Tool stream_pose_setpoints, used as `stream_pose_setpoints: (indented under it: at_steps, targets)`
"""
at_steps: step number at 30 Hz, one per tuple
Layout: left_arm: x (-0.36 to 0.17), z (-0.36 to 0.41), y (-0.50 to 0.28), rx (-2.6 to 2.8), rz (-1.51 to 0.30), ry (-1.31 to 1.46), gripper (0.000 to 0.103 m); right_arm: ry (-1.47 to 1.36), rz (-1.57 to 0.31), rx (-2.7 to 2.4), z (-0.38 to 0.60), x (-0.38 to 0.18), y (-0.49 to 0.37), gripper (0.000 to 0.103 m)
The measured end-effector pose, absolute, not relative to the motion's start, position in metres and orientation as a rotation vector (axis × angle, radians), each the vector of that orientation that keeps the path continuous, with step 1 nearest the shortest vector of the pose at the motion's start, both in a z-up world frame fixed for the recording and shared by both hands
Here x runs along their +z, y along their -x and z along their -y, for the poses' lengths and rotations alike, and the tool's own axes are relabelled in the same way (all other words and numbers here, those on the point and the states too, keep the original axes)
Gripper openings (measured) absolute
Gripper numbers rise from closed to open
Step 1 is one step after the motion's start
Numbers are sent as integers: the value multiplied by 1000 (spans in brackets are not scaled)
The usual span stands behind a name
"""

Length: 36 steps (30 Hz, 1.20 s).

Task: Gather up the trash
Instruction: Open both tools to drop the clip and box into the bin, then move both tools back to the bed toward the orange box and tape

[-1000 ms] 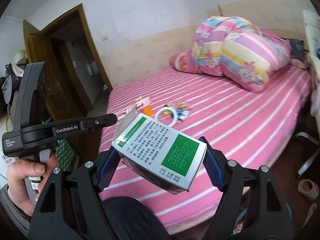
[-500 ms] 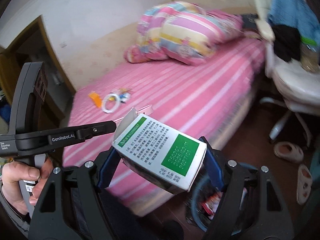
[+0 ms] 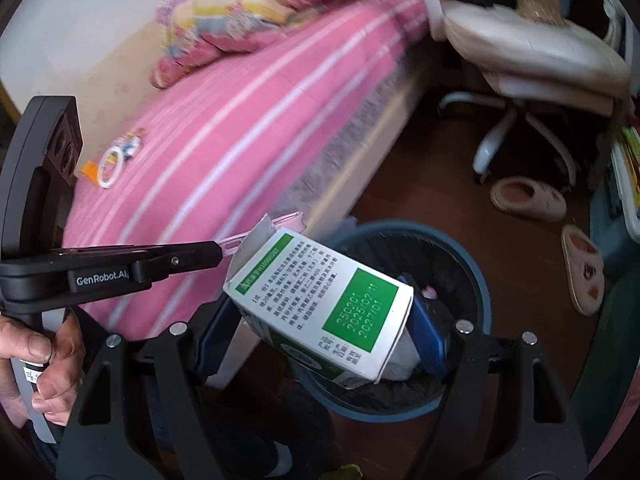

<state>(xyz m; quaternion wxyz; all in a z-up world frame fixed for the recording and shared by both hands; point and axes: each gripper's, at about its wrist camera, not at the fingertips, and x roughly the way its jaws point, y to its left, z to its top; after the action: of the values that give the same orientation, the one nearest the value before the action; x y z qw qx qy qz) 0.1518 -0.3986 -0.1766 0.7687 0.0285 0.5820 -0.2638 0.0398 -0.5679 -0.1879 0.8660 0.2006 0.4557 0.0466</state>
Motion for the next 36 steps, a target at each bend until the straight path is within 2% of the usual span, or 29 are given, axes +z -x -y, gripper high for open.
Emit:
stream_pose_setpoints:
  at_steps: [4, 8, 10, 11, 12, 19, 21, 29, 36]
  targets:
    - [-199, 415, -158, -595, -1310, -97, 5, -415, -999, 59, 573, -210, -45, 77]
    - [-206, 425, -162, -611, -1325, -118, 10, -356, -1048, -28, 574, -228, -53, 83]
    - [-205, 429, -162, -604, -1313, -136, 27, -329, -1064, -49, 572, -232, -55, 85]
    - [-201, 429, -162, -599, -1294, -140, 46, -323, -1069, -48, 570, -233, -54, 86]
    - [-196, 428, -161, -596, -1267, -138, 56, -309, -1071, -51, 569, -234, -53, 86]
    - [-168, 412, -160, -558, -1177, -111, 65, -271, -968, -69, 562, -214, -44, 89]
    - [-153, 399, -159, -532, -1133, -82, 72, -258, -910, -62, 559, -202, -43, 89]
    - [-82, 329, -154, -471, -942, 138, 83, -301, -716, 50, 521, -119, -54, 98]
    - [-27, 232, -147, -371, -803, 283, 86, -273, -607, 187, 449, -39, -85, 98]
